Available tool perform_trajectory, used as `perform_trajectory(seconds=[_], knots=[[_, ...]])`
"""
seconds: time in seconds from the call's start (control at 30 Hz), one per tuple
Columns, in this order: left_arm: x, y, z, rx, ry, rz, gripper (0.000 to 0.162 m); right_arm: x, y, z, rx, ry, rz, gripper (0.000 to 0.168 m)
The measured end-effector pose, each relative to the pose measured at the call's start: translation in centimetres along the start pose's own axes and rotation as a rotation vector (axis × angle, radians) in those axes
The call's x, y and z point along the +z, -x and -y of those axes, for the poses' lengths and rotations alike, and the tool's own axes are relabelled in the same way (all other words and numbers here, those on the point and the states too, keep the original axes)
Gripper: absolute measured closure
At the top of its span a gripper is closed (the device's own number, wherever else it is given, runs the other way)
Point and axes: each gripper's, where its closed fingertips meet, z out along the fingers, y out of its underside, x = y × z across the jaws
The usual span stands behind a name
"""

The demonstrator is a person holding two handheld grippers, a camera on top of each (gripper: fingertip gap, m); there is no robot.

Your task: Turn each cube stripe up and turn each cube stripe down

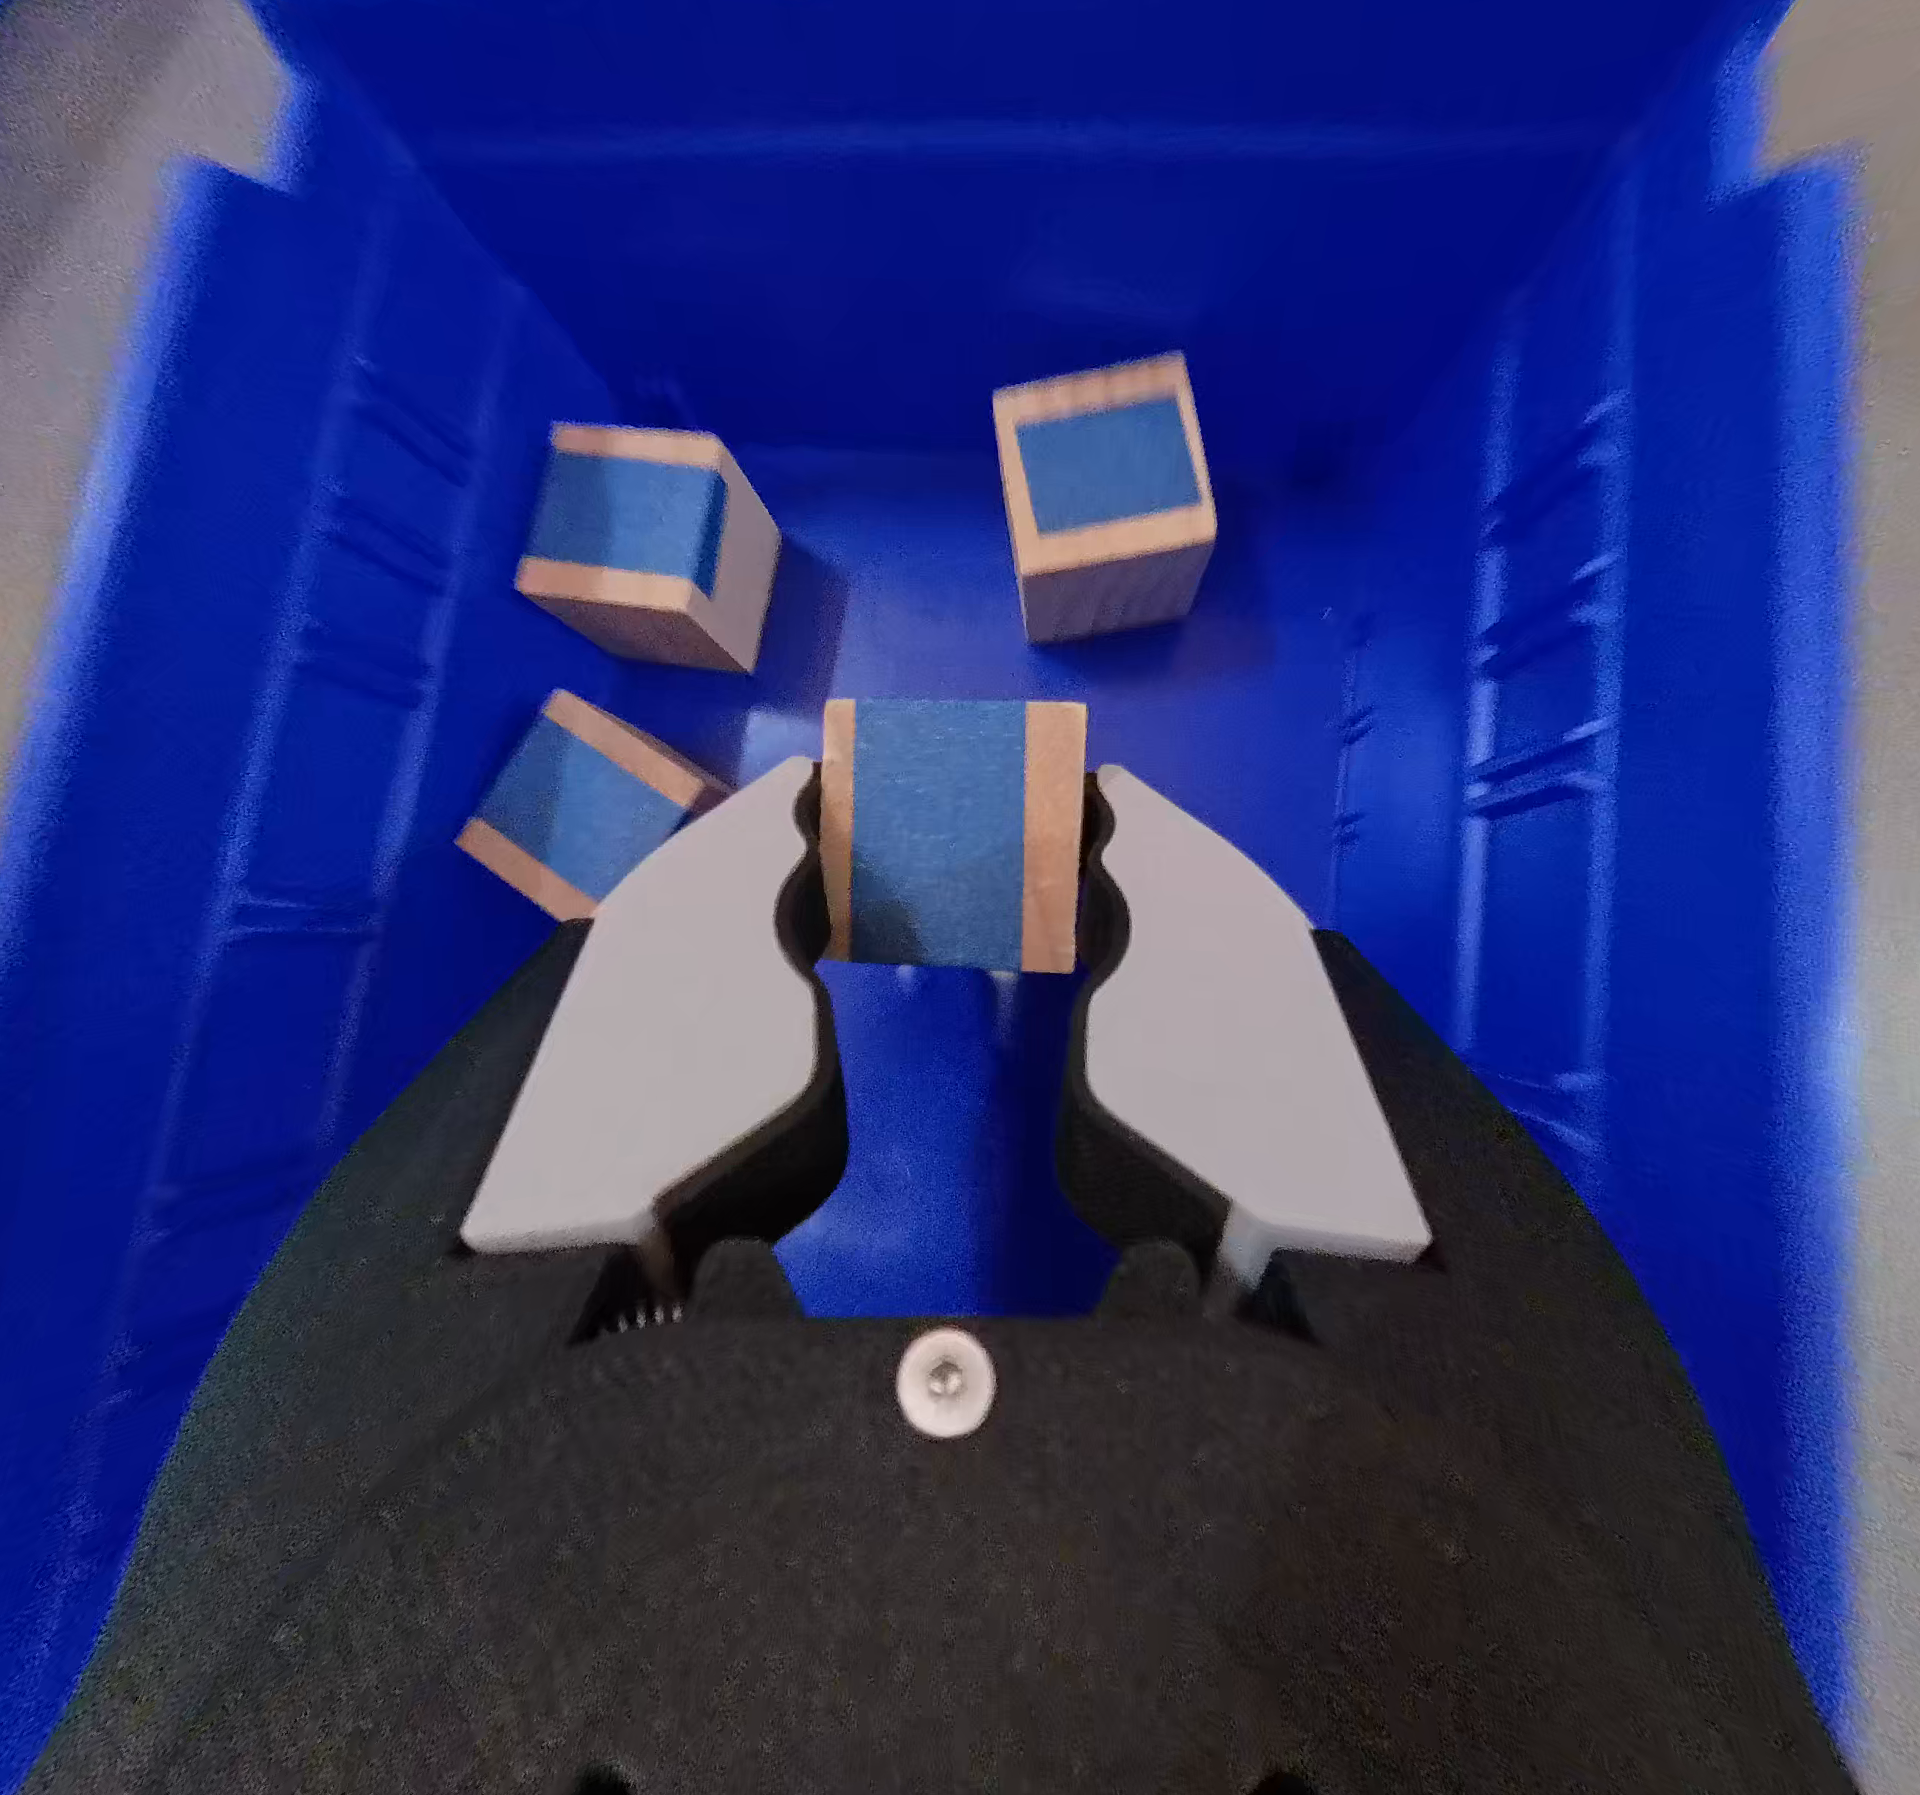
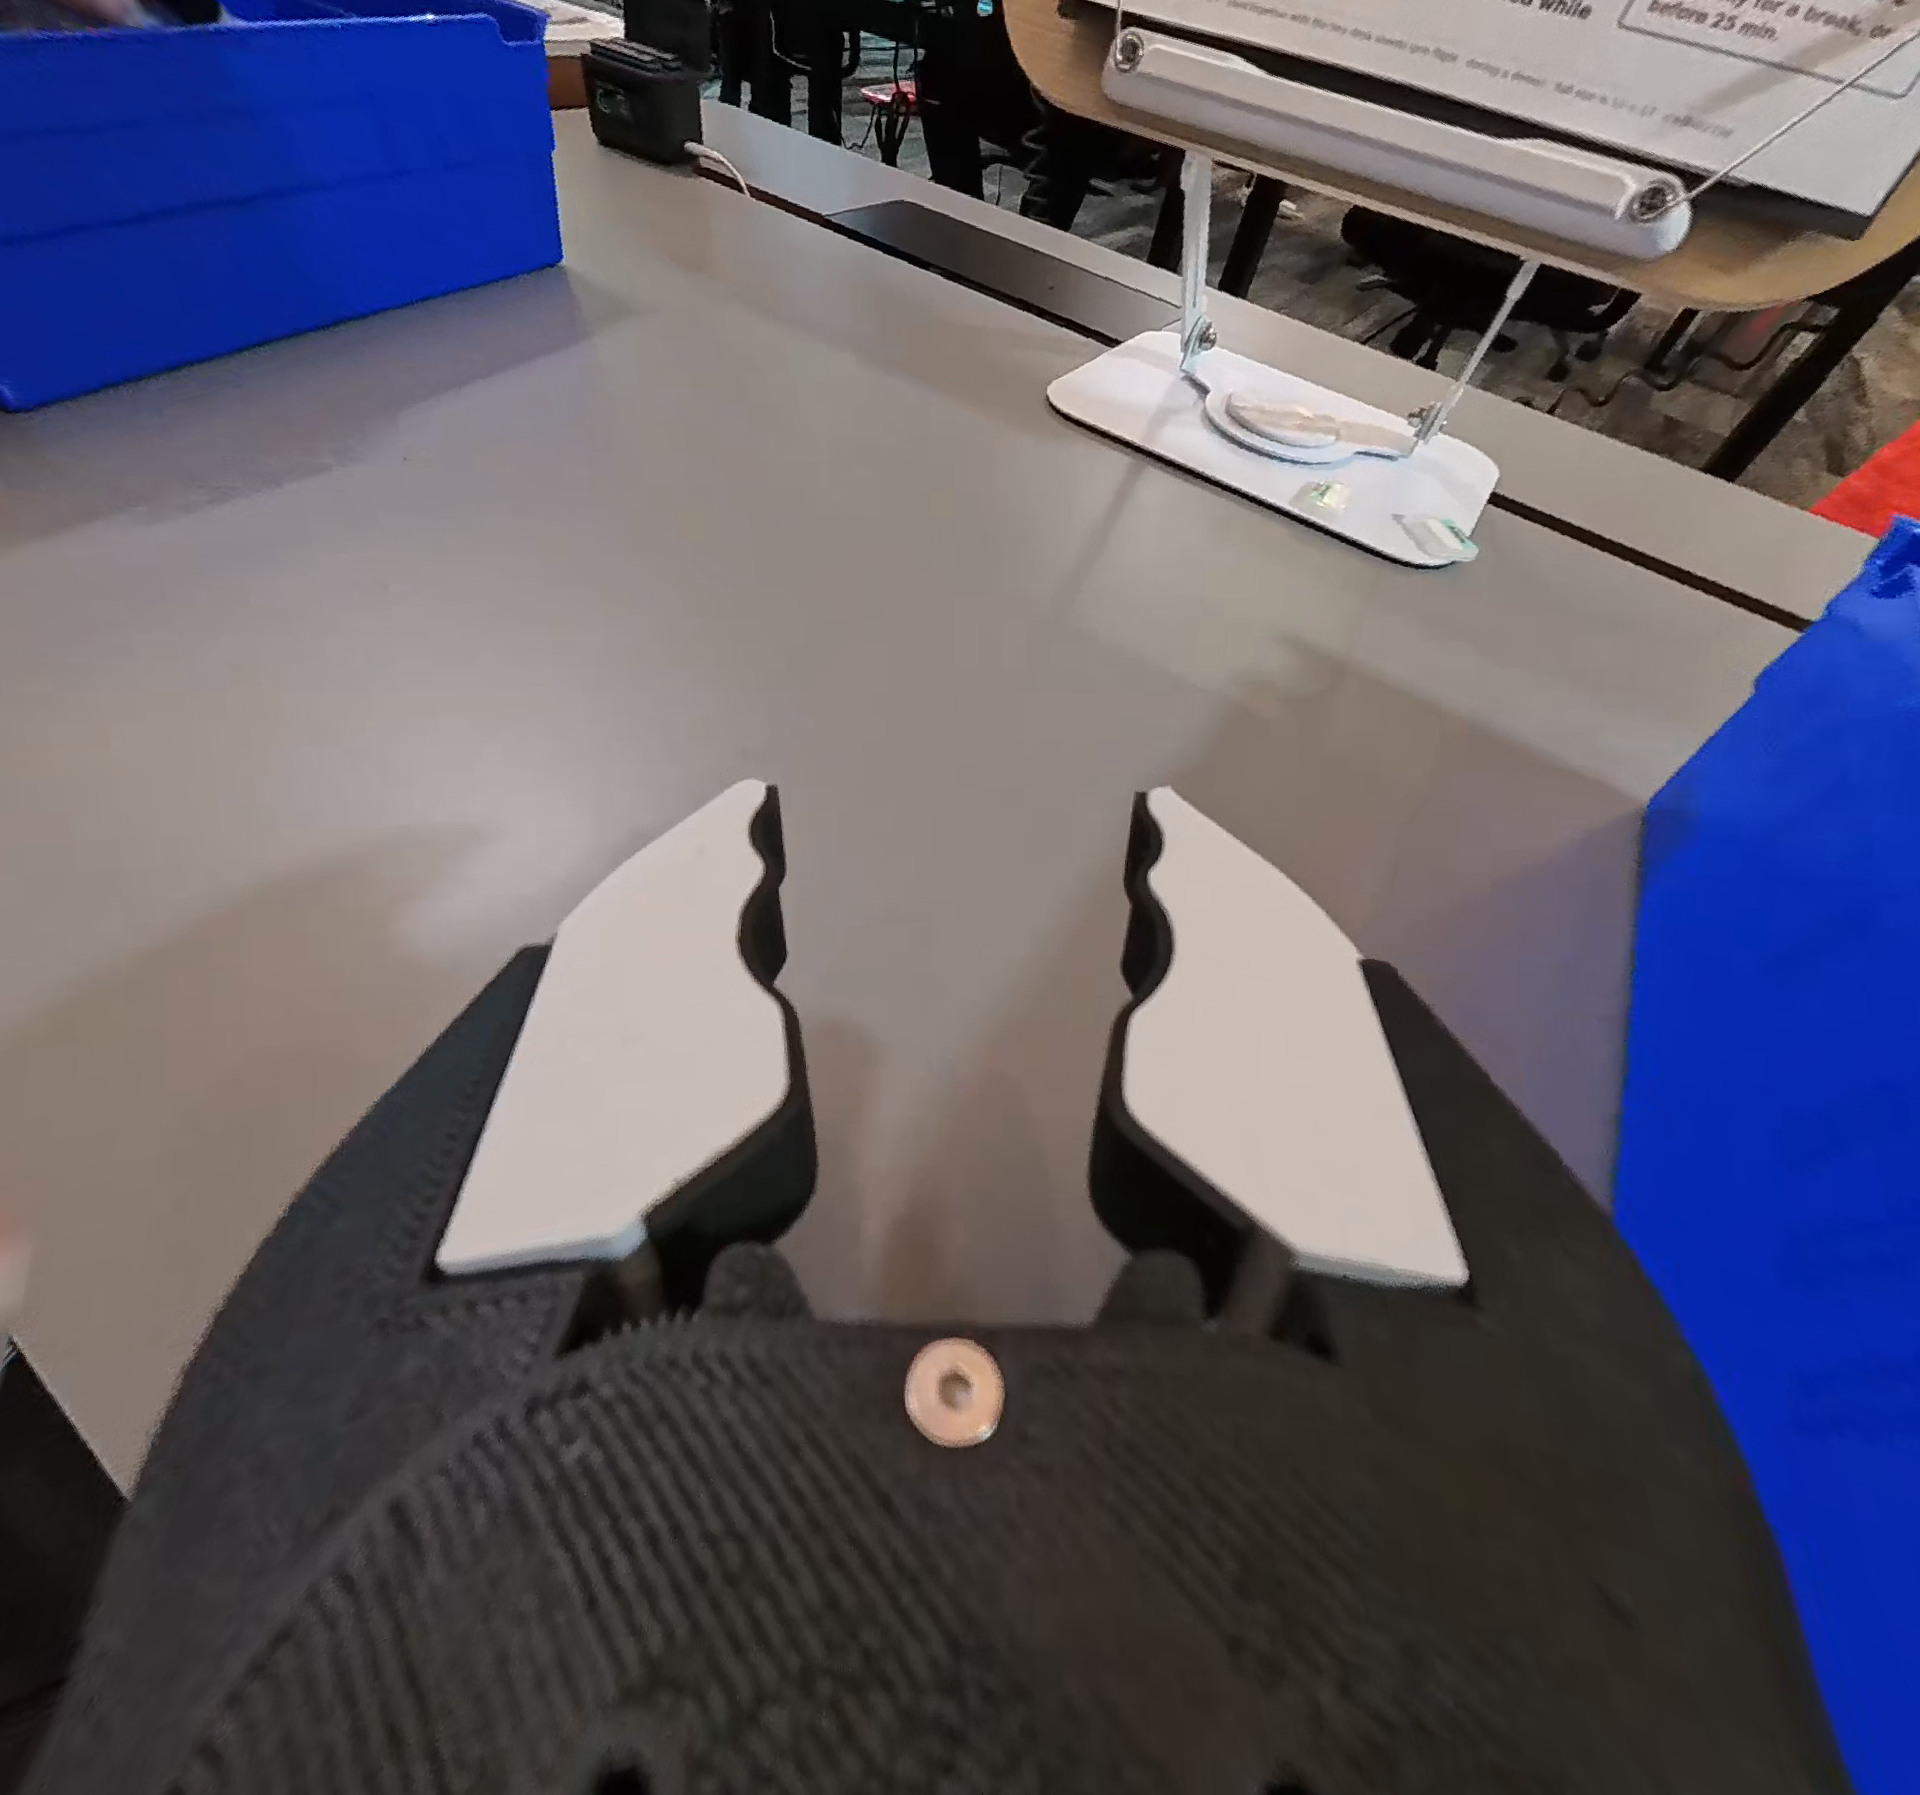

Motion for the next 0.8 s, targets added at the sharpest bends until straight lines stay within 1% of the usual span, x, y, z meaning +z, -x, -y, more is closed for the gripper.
perform_trajectory(seconds=[0.07,0.13,0.2,0.27,0.3,0.37,0.43,0.53,0.67,0.73,0.8], knots=[[-2.6,-0.3,2.4,-0.046,-0.111,-0.044,0.115,0.1,0.2,0.1,-0.011,-0.003,0.004,0.105],[-6.2,-2.1,5.4,-0.093,-0.267,-0.193,0.116,0.2,0.4,0.4,-0.018,-0.016,0.009,0.106],[-10.9,-5.1,8.2,-0.146,-0.416,-0.429,0.116,0.1,0.5,1.0,-0.017,-0.042,0.014,0.108],[-16.4,-8.6,10.3,-0.189,-0.55,-0.721,0.116,0.0,0.8,1.7,-0.007,-0.08,0.031,0.109],[-19.1,-10.4,10.9,-0.21,-0.602,-0.864,0.116,0.0,1.0,2.2,0.007,-0.106,0.048,0.109],[-23.4,-13.8,11.2,-0.227,-0.644,-1.118,0.116,-0.3,1.4,3.3,0.053,-0.165,0.093,0.11],[-26.0,-17.6,10.4,-0.215,-0.622,-1.311,0.117,-0.8,1.7,4.7,0.103,-0.236,0.14,0.108],[-27.8,-23.8,7.9,-0.191,-0.496,-1.542,0.117,-1.6,1.4,6.4,0.114,-0.329,0.154,0.104],[-29.0,-31.3,3.5,-0.275,-0.258,-1.865,0.116,-2.1,1.4,7.4,0.081,-0.403,0.167,0.101],[-29.0,-34.0,1.2,-0.337,-0.135,-2.004,0.116,-2.3,1.3,7.7,0.095,-0.426,0.183,0.1],[-28.6,-35.7,-0.8,-0.398,-0.082,-2.104,0.116,-2.6,1.0,8.0,0.156,-0.452,0.21,0.1]])
